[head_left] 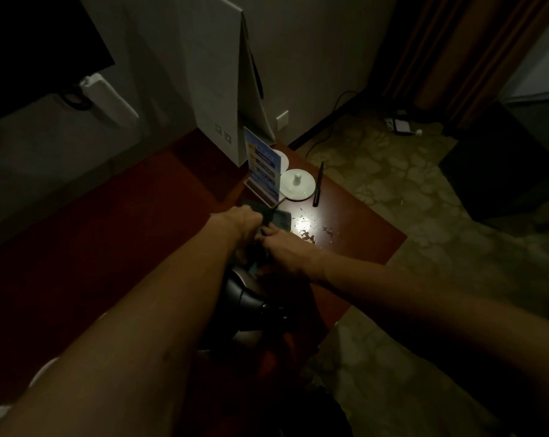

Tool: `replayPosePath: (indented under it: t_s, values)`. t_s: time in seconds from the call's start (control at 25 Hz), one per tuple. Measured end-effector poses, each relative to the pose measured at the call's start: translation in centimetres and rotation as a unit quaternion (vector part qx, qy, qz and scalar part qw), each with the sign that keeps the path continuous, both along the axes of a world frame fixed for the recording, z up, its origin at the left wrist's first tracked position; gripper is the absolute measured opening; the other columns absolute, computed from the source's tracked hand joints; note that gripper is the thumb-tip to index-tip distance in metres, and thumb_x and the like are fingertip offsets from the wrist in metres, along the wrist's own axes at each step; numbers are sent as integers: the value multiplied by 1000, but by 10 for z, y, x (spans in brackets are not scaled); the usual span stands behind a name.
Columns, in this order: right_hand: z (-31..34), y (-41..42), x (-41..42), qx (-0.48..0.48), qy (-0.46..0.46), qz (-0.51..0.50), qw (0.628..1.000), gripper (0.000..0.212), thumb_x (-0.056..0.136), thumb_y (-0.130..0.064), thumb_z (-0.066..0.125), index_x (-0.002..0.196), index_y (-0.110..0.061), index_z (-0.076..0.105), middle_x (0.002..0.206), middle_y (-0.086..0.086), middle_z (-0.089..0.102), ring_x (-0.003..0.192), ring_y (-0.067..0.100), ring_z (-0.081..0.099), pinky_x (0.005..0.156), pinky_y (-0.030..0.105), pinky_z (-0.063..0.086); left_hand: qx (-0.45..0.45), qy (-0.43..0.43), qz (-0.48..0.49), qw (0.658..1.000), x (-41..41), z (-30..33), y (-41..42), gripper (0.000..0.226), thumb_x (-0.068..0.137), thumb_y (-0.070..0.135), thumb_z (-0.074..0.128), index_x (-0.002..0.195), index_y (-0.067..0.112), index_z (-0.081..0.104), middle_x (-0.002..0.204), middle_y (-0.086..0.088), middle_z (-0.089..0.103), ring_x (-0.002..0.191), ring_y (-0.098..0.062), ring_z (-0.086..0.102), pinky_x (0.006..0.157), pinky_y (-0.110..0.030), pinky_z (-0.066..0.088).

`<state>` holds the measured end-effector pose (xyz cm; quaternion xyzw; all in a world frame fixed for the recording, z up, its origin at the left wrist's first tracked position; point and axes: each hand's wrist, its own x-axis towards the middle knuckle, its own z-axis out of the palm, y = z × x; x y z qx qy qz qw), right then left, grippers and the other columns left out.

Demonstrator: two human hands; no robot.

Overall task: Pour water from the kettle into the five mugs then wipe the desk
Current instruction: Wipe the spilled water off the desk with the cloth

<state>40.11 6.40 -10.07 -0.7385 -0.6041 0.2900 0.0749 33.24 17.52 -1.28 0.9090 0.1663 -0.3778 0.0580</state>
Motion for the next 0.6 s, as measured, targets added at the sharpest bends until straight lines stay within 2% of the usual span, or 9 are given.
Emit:
replayPosePath:
  t_s: [0.16, 0.28, 0.44, 0.6]
  values:
    - [-4, -22, 0, 7, -36, -26, 999, 68, 85, -34, 72, 144, -14, 45, 150, 11, 39, 137, 29, 34, 116, 44, 32, 6, 0, -7, 1000, 12, 3, -25, 39, 92, 18, 65, 127, 6, 54, 130, -16, 52, 116, -29, 53, 94, -35, 43]
    - [-3, -44, 9, 14, -26, -58, 998, 85, 82, -39, 75, 151, -12, 33, 152, 11, 37, 141, 29, 32, 117, 43, 31, 9, -35, -30, 999, 26, 2, -45, 36, 97, 14, 55, 132, 4, 50, 135, -17, 49, 122, -29, 50, 96, -35, 41]
    - [4, -76, 32, 12, -44, -79, 996, 98, 77, -46, 78, 153, -12, 28, 152, 10, 36, 139, 27, 32, 115, 38, 29, -2, -60, -51, 997, 44, 2, -70, 39, 98, 17, 55, 134, 3, 47, 139, -17, 48, 127, -29, 45, 98, -34, 39]
    - [10, -106, 56, 2, -44, -92, 995, 97, 73, -51, 79, 151, -20, 31, 150, 4, 37, 137, 26, 34, 113, 40, 32, -19, -74, -84, 994, 60, 1, -96, 43, 93, 17, 63, 131, 4, 49, 136, -17, 51, 126, -30, 46, 98, -36, 39]
